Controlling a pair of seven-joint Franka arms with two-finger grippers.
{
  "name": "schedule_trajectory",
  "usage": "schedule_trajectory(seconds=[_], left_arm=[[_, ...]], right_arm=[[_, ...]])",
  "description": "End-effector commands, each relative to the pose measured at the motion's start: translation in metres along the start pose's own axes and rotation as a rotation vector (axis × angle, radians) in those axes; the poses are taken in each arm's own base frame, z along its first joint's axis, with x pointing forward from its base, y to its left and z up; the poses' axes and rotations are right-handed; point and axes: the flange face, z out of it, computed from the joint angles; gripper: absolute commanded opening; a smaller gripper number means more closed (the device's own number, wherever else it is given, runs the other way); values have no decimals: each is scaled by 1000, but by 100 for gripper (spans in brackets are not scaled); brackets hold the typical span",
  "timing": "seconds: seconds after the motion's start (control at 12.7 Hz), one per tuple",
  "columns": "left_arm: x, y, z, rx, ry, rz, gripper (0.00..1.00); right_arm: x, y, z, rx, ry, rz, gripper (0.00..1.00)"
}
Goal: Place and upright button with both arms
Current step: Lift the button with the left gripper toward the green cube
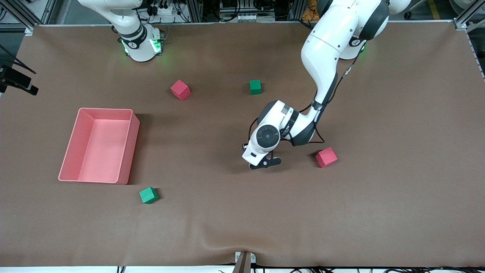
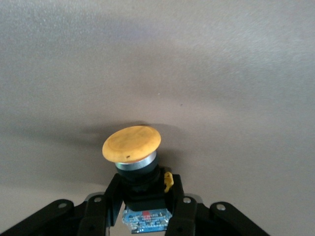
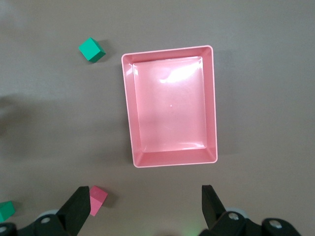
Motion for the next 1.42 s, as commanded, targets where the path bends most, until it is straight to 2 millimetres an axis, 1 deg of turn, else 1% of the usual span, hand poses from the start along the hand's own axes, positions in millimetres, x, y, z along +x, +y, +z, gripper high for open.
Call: schedule_trajectory(seconds=[0.0, 0.08, 0.16, 0.24, 0.32, 0.39, 0.47, 0.55, 0.71, 0.95, 1.03, 1.11, 1.18, 1.26, 1.34], left_arm=[[-9, 9, -32, -34, 10, -10, 5], [-11, 12, -36, -40, 12, -49, 0], [-20, 20, -34, -36, 15, -61, 0], [-32, 29, -43, -34, 33, -57, 0], [-39, 34, -49, -38, 42, -54, 0], [-48, 40, -62, -41, 58, -61, 0], [-62, 49, -65, -3, 111, -50, 0], [-84, 63, -59, 51, 181, -51, 0], [-111, 80, -48, 122, 319, -69, 0], [-138, 94, -45, 148, 452, -138, 0], [-146, 96, -42, 176, 513, -172, 1], [-164, 103, -33, 204, 566, -171, 1], [-173, 104, -27, 226, 625, -194, 2], [-182, 105, -17, 252, 683, -239, 1], [-185, 102, -12, 264, 756, -321, 1]], right_arm=[[0, -15, -1, -52, -32, -22, 100], [-3, -25, 0, -78, -48, -49, 100], [-6, -28, 1, -81, -64, -54, 100], [-7, -28, 1, -79, -68, -54, 100], [-7, -26, 0, -74, -65, -50, 100], [-7, -26, 0, -69, -64, -50, 100], [-7, -26, 0, -68, -62, -47, 100], [-6, -24, 0, -65, -61, -42, 100], [-6, -21, 0, -55, -58, -35, 100], [-6, -16, -1, -51, -56, -19, 100], [-6, -16, -1, -51, -55, -16, 100], [-6, -14, -2, -48, -54, -12, 100], [-5, -10, -3, -44, -52, -4, 100], [-5, -9, -3, -44, -50, -2, 100], [-6, -8, -3, -48, -50, -1, 100]])
